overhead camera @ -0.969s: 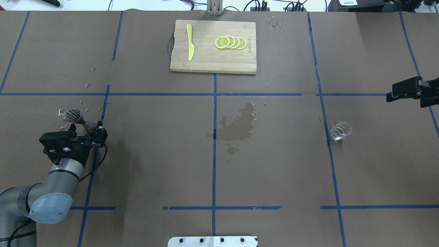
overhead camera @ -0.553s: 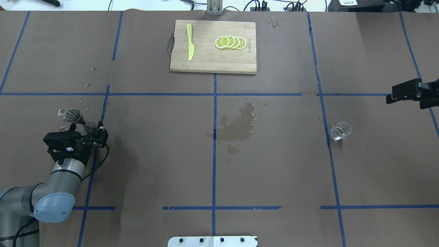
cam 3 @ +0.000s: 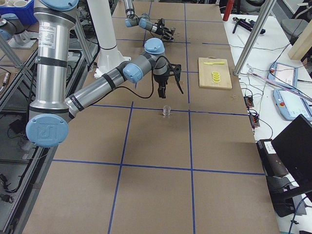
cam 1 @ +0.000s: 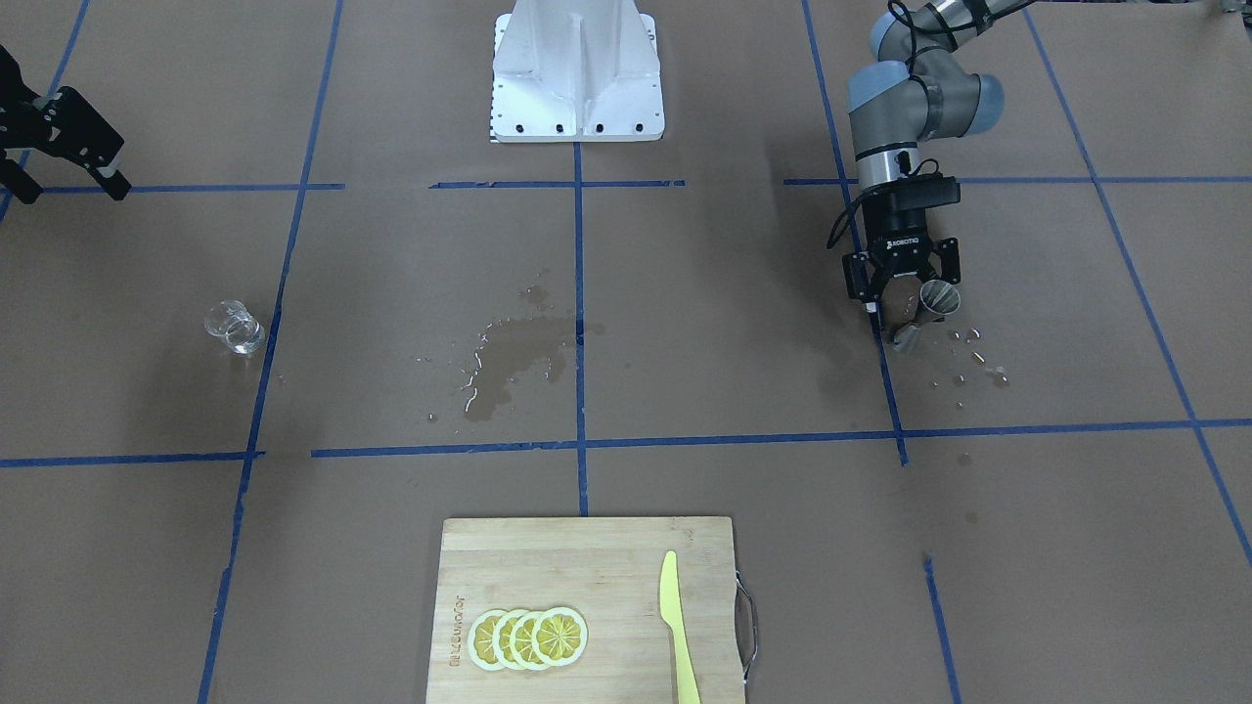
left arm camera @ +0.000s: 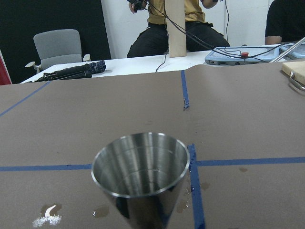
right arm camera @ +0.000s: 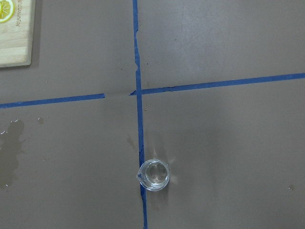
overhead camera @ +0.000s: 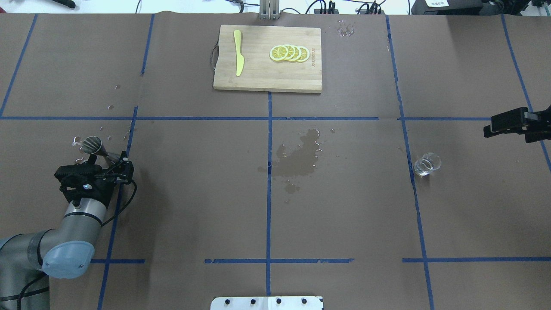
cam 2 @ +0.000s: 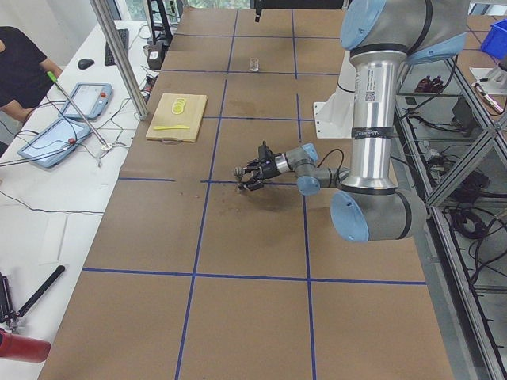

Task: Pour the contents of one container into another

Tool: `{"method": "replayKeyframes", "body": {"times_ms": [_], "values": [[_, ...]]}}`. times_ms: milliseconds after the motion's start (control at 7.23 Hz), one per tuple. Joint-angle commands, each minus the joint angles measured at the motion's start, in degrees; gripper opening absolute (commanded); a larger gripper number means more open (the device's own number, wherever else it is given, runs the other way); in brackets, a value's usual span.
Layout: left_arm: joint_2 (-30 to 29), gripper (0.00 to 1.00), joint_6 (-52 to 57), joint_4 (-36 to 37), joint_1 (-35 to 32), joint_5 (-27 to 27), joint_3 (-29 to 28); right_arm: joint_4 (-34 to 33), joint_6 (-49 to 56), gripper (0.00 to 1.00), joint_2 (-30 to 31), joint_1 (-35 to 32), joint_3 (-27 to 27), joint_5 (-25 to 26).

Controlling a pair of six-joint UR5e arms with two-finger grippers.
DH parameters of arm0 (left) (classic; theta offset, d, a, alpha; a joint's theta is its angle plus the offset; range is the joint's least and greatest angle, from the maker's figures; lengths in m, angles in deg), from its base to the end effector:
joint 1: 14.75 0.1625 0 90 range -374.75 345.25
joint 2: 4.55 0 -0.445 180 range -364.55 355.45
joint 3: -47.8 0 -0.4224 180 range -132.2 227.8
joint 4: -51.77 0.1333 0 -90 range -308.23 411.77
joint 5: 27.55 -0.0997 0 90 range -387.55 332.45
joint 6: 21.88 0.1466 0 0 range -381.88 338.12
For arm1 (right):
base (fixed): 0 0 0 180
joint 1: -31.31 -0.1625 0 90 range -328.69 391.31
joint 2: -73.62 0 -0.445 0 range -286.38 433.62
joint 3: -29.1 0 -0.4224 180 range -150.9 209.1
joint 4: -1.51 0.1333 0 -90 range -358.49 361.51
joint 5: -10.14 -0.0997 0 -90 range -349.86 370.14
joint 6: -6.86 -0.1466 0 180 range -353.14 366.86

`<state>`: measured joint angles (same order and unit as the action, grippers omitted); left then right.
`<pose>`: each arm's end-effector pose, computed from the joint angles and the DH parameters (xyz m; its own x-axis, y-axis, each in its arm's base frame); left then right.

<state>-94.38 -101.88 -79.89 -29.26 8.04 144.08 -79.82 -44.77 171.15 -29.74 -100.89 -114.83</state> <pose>0.4681 -0.3820 0.5461 0.7673 -0.0942 -0.6343 0.6047 0.4355 0.6668 -0.1758 -0.4196 0.4019 0.6177 0.0658 0.7837 -0.1928 0.9788 0.0698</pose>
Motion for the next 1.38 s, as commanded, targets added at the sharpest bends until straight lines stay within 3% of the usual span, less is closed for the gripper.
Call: {"method": "replayKeyframes", "body": {"times_ms": [0,277,553,830,1245], "values": [[0.0,0.77,0.0,0.0,-0.3,0.0,0.0,9.0,0.1,1.0,5.9,2.9,-0.3,4.8],[0.0,0.75,-0.1,-0.1,-0.4,0.0,0.0,17.0,-0.1,1.0,10.9,7.0,-0.3,12.0],[0.0,0.75,-0.1,-0.1,-0.6,0.0,0.0,18.1,-0.3,1.0,11.2,11.6,-0.5,20.2],[0.0,0.71,-0.1,-0.1,-1.1,0.0,-0.3,20.5,-1.0,1.0,11.9,13.3,-0.6,20.8],[0.0,0.15,-0.1,-0.1,-1.1,0.0,-1.1,22.1,-3.1,1.0,13.0,16.4,-0.9,22.5]]}}
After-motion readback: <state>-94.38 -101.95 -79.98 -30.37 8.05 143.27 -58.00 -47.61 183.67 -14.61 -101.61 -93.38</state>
